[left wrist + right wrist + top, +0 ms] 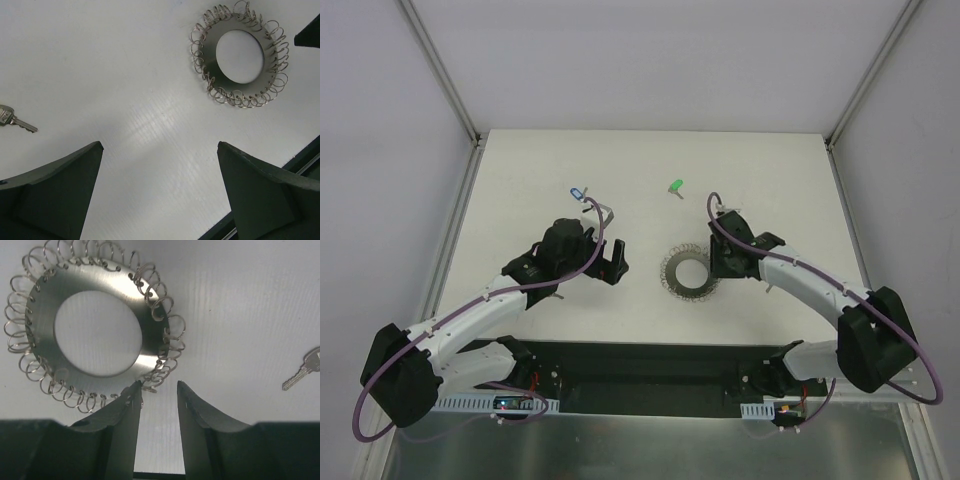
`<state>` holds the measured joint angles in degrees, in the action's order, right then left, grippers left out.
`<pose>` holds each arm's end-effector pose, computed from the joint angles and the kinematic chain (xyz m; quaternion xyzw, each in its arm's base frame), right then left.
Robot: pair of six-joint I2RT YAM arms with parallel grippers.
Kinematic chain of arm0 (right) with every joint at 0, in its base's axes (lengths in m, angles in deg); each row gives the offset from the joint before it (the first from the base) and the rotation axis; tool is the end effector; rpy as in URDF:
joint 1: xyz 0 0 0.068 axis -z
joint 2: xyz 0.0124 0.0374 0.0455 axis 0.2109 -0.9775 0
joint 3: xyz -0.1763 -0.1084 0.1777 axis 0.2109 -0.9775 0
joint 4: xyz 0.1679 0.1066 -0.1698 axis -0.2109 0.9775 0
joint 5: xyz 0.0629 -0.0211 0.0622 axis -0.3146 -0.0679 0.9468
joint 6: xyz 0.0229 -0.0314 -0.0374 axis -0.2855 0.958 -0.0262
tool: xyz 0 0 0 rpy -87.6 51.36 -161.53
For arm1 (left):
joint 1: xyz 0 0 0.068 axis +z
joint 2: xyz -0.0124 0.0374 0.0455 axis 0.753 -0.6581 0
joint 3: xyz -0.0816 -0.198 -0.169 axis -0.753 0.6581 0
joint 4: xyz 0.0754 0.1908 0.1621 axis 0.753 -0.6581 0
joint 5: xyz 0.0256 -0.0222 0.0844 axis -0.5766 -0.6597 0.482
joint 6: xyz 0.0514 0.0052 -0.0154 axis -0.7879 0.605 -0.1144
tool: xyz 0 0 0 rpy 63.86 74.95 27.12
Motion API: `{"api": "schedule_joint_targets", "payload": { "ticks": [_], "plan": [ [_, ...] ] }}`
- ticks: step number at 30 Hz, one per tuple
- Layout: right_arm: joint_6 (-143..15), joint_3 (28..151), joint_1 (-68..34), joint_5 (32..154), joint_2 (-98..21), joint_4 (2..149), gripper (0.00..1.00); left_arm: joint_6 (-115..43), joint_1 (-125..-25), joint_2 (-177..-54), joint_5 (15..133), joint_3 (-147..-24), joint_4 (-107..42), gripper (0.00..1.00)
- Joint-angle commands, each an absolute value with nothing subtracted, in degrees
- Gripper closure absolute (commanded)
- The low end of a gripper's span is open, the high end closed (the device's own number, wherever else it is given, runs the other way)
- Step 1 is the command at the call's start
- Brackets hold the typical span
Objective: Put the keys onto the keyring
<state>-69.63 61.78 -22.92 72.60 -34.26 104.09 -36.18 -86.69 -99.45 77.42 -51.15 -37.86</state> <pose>0.2178 0.1435 0.2139 -0.1586 0.9421 0.0132 0.2952 0.1840 -0.1469 0.2586 0.2171 0.8144 -0.2570 0.4729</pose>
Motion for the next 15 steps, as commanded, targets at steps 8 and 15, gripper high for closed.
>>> {"api": "schedule_joint_targets", "payload": {
  "ticks": [8,15],
  "plan": [
    [-65.6,67.7,-19.4,70.4,-42.9,95.8,0.66,-34.8,-86.9,-99.2,77.1,-52.5,-37.4,0.01],
    [-66.4,69.6,-19.2,69.4,-48.7,94.3,0.69,-35.8,-86.9,-99.3,78.0,-52.5,-37.6,0.01]
  ]
}}
